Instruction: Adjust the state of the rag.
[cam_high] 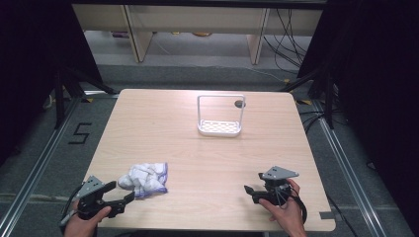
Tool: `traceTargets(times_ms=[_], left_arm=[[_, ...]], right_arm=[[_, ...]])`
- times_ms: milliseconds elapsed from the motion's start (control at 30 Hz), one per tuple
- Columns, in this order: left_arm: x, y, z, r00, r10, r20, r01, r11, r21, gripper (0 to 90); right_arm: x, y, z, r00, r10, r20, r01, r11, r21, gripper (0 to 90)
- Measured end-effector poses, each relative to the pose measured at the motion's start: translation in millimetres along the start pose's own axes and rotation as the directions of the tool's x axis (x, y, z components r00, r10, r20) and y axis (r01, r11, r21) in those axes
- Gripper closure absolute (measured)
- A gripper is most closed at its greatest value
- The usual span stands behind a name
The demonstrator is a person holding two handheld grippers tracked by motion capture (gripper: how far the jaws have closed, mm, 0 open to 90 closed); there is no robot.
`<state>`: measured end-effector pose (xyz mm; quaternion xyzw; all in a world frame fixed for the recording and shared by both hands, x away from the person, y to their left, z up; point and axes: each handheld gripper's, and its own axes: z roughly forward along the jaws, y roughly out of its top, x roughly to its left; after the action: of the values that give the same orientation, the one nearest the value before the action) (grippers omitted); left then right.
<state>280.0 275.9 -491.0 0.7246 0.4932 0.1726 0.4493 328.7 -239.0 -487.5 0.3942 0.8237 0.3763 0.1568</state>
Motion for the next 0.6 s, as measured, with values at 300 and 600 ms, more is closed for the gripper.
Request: traceTargets(times_ms=[300,600], left_arm=[[0.8,0.0,0.0,0.9999,-0.004,-0.014,0.004,1.0000,0.002,15.2],[2.1,-0.4,-0.1,0.9999,-0.008,-0.014,0.008,1.0000,-0.001,15.2]], right_arm=[[15.3,9.2,5.6,0.9980,-0.042,-0.046,0.041,0.999,-0.020,32.1],[42.5,35.9,20.1,0.9839,-0.128,-0.125,0.124,0.991,-0.039,35.0]])
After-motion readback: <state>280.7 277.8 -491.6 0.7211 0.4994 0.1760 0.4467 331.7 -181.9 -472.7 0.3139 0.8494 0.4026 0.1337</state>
